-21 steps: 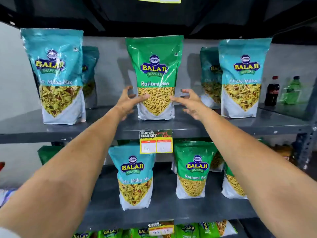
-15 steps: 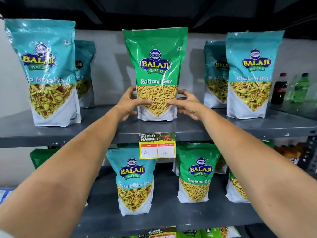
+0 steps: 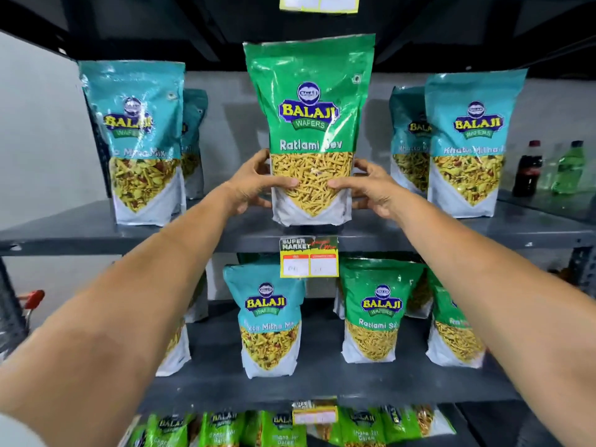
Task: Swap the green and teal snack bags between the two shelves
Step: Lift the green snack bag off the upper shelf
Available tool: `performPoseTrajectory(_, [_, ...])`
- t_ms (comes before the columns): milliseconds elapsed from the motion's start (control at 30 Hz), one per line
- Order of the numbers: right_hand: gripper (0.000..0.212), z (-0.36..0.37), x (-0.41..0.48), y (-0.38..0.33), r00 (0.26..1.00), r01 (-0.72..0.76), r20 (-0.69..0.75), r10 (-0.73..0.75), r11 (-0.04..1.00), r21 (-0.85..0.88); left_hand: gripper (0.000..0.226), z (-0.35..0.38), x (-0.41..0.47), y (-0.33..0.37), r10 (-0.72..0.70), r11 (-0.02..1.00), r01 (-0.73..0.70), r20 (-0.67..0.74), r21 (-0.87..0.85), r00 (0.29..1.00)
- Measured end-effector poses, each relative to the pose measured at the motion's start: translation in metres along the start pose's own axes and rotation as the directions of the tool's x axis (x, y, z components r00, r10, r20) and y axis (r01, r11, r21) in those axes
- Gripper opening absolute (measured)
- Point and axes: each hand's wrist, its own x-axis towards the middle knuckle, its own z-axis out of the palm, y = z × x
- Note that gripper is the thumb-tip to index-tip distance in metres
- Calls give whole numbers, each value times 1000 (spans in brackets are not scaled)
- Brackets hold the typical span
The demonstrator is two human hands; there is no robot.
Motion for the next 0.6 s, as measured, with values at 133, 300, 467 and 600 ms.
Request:
performPoseTrajectory(133, [45,8,-58,-20,999,22,28,-22,1000,21,69,9,-56,23,45,998,-45,-8,35,999])
performPoseTrajectory(300, [67,24,-127,-23,998,-6,61,2,997,73,58,20,-130,33,99,989,-91,-68,119,993])
performPoseTrajectory(467, [69,48,-188,-6,993,-59,108,50,995,81,102,19,-205,14,107,968,-63,-172,243,979])
performPoseTrajectory(600, [50,80,-217,23,991,-75,111,69,996,47,84,6,-247,-27,43,978,-7,-169,207,985])
